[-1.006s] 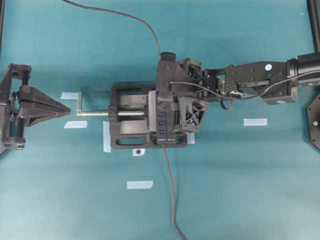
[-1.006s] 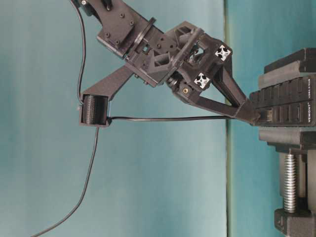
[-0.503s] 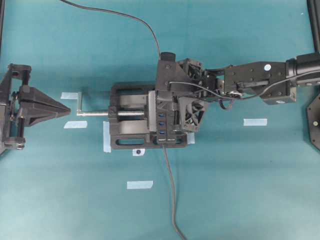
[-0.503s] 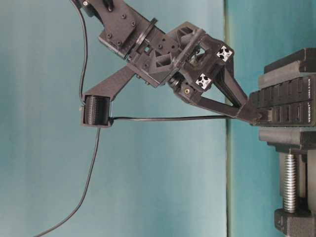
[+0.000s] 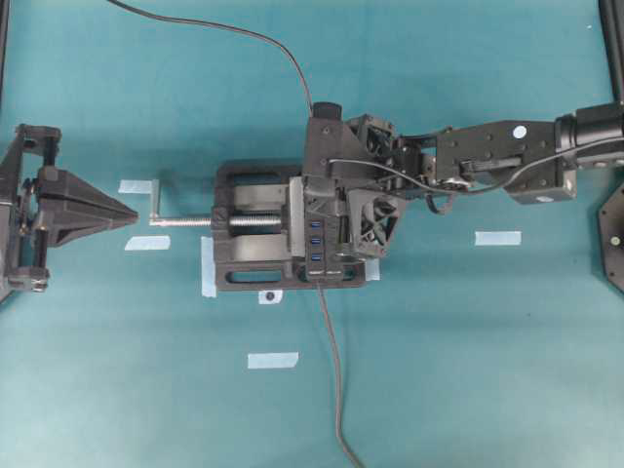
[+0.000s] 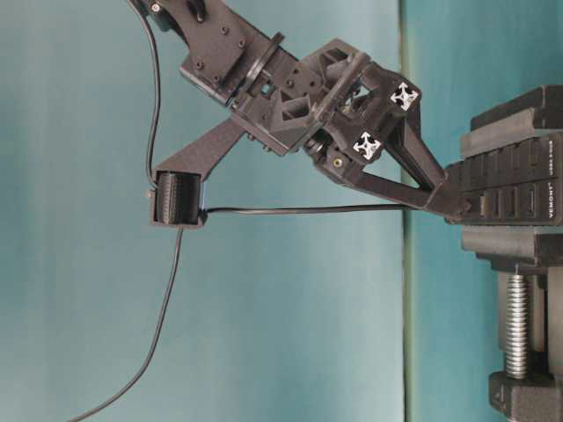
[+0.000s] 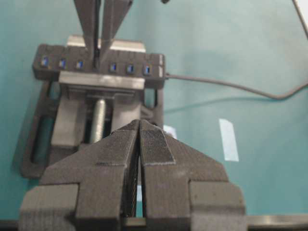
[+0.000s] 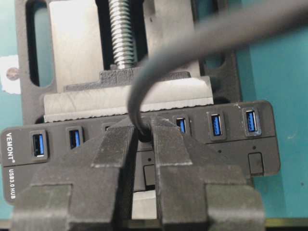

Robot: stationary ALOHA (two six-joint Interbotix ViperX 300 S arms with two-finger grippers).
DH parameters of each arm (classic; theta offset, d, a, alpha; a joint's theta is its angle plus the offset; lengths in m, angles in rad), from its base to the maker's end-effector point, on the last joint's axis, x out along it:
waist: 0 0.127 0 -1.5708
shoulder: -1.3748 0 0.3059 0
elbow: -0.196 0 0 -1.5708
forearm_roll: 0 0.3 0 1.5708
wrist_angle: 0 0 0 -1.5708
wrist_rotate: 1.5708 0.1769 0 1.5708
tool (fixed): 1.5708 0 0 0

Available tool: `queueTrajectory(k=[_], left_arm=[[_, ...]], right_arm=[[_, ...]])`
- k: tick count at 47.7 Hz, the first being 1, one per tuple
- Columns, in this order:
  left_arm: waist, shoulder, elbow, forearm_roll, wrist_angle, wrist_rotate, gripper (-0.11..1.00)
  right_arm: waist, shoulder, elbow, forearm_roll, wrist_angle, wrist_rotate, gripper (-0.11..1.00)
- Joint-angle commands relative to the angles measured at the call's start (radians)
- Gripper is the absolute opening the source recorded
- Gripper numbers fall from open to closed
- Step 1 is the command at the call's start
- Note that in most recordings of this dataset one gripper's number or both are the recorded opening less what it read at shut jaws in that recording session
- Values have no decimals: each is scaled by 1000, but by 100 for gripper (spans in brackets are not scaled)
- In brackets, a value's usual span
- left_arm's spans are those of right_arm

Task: Insert the USB into the center port of the fixed hub
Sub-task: 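Press the plug down to seat it in the center port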

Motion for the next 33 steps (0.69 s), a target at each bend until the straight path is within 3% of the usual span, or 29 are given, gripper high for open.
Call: queueTrajectory(k=[1,33], left_arm=[[0,5,-11,2,-6,-2,0],[0,6,-11,2,-6,-2,0]], right_arm=[[5,11,-2,6,8,3,9],[15,38,9,11,18,6,9]])
